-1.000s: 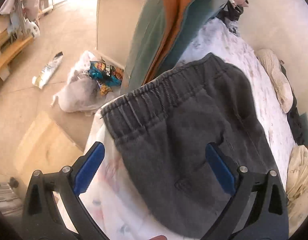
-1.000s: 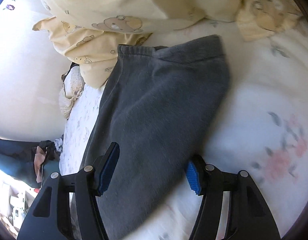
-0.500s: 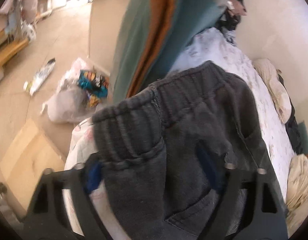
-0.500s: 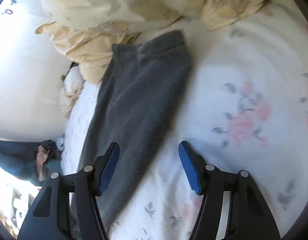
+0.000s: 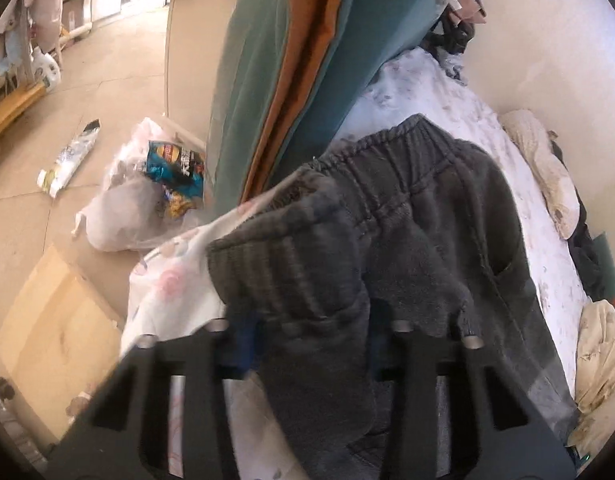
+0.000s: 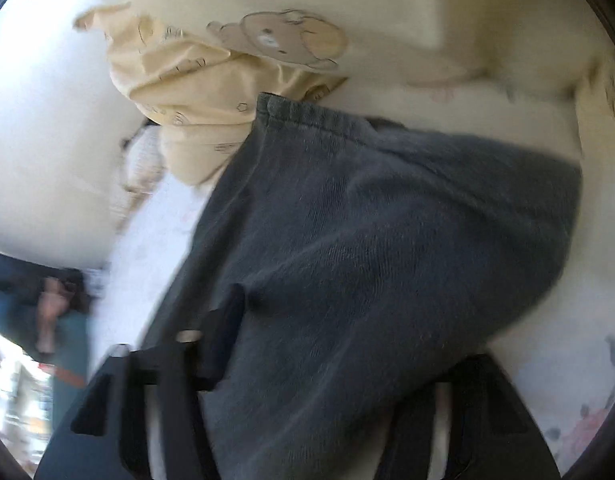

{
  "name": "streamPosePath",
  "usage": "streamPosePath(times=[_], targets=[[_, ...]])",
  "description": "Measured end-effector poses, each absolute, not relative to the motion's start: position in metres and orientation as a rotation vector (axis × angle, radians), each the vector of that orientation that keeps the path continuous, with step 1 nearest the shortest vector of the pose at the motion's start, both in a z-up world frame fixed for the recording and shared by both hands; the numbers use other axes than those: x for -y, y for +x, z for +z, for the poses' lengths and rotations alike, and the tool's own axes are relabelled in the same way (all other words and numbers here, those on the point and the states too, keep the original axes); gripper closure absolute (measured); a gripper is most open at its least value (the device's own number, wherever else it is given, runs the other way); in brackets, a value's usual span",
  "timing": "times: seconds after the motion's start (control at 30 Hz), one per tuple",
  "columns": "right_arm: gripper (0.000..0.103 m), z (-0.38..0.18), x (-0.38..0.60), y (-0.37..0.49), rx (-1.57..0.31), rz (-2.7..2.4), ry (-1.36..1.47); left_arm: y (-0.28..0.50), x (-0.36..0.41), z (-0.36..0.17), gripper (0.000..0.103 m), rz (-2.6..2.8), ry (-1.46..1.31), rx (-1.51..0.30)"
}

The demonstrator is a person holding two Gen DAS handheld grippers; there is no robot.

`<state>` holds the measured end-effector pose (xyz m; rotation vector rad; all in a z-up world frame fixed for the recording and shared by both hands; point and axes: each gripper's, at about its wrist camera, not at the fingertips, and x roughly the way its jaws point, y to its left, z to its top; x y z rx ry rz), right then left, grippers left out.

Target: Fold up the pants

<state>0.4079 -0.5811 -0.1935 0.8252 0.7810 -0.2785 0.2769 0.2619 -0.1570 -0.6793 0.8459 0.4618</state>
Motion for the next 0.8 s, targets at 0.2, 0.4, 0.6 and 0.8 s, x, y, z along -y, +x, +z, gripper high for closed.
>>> streamPosePath(times=[0.2, 0.4, 0.6, 0.8], targets=[[0.096, -0.164, 0.575, 0.403, -0.755, -0.282, 0.772, 0.267, -0.247, -0.115, 0.087, 0.445, -0.596, -0.823], [0.097, -0.123, 0.571, 0.394, -0.795, -0.308, 0.729, 0.268, -0.235, -0.074, 0.087, 0.481, -0.468, -0.937], [0.097, -0.102, 0.576, 0.359, -0.851, -0.332, 0.761, 0.235, -0.254, -0.051, 0.088, 0.427, -0.567, -0.949], [0.098, -0.077, 0.574, 0.288, -0.909, -0.395, 0.788, 0.177, -0.276, -0.026, 0.088, 0.374, -0.631, -1.009]])
